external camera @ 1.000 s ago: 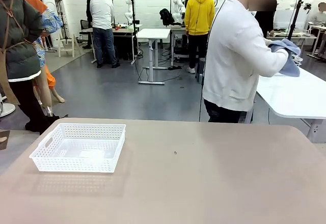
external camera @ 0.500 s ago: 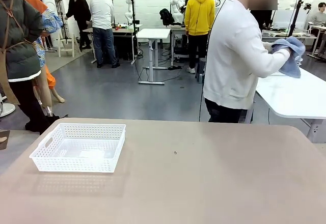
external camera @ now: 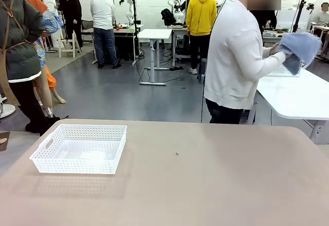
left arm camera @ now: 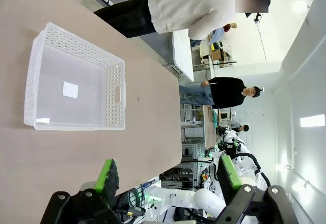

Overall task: Clean and organize the cups into the basket.
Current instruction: Pick up the Organizing basket and move it to the center of the table, then pick up the Reusable plastic cup from the right side of the table and place it inside the Organizing basket.

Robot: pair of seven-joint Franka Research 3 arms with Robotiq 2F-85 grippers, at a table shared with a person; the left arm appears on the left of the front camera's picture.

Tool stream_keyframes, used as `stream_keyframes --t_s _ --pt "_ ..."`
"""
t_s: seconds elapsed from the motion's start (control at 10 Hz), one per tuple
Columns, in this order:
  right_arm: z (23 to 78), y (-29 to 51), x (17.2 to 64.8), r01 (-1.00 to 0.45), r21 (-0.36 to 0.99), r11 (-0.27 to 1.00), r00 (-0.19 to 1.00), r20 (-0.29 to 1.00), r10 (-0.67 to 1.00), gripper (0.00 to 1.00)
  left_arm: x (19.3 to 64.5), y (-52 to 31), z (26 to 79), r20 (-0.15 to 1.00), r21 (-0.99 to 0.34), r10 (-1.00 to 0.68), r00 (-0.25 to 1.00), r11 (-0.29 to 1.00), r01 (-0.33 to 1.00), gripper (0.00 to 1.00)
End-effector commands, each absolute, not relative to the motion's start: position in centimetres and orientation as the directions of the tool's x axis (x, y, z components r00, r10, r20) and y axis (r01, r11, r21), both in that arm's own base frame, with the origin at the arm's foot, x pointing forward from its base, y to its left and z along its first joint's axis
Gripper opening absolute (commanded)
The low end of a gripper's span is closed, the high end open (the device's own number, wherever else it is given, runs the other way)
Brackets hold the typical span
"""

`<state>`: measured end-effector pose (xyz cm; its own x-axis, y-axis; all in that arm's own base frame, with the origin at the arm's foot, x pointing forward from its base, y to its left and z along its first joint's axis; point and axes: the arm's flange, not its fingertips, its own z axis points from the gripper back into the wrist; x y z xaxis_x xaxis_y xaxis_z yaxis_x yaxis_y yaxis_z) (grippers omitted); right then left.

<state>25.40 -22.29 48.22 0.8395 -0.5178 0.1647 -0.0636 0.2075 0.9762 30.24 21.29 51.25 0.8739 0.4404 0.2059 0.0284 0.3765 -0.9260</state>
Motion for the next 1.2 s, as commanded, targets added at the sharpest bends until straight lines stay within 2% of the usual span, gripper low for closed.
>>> stream_keyframes --t_s 0.0,1.1 --pt "48.27 -22.27 25.36 -0.068 0.977 0.203 0.841 0.166 -0.515 1.00 30.28 21.34 51.35 0.203 -0.930 0.437 0.876 0.367 0.033 1.00" --pt "48.27 -22.27 25.36 -0.068 0.977 0.203 0.841 0.166 -0.515 1.00 30.28 21.34 51.35 0.203 -0.930 0.437 0.876 0.367 0.033 1.00"
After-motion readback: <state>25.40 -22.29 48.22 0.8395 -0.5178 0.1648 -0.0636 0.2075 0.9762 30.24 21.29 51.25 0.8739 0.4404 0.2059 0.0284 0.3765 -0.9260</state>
